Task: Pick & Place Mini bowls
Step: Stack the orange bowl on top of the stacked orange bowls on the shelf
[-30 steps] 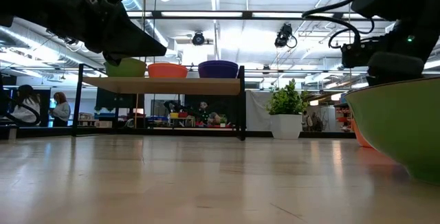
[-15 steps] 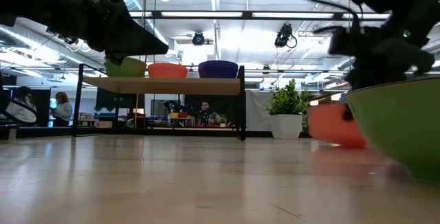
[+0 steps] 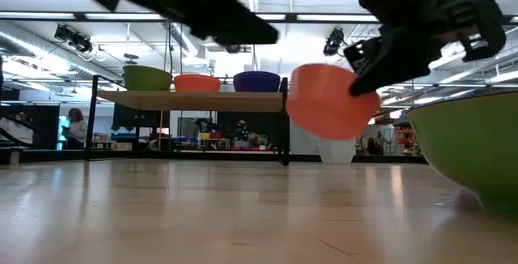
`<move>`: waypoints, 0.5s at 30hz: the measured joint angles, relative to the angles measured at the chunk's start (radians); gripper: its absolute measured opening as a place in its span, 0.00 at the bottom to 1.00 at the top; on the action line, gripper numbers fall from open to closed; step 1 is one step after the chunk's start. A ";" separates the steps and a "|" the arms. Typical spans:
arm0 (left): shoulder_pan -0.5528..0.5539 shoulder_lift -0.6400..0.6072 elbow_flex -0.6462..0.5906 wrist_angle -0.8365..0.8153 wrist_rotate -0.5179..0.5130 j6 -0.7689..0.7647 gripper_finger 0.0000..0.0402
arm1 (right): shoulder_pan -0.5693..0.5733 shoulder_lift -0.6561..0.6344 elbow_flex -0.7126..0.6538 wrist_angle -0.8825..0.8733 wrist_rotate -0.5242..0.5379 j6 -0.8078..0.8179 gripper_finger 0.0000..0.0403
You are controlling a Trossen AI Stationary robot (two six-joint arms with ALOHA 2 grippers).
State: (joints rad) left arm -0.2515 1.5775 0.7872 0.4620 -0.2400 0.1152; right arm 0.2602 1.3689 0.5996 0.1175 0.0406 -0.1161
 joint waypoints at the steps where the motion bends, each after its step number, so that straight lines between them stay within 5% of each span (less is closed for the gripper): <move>1: 0.008 0.016 0.036 -0.041 0.016 0.020 0.26 | 0.001 0.024 0.015 -0.007 -0.008 -0.020 0.01; 8: 0.061 0.110 0.179 -0.276 0.237 0.121 0.48 | 0.001 0.172 0.139 -0.095 -0.008 -0.139 0.01; 15: 0.079 0.141 0.190 -0.304 0.242 0.127 0.45 | 0.001 0.228 0.198 -0.115 -0.004 -0.199 0.01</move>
State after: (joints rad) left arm -0.1728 1.7187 0.9770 0.1582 0.0023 0.2425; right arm 0.2611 1.5973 0.7976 0.0020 0.0362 -0.3148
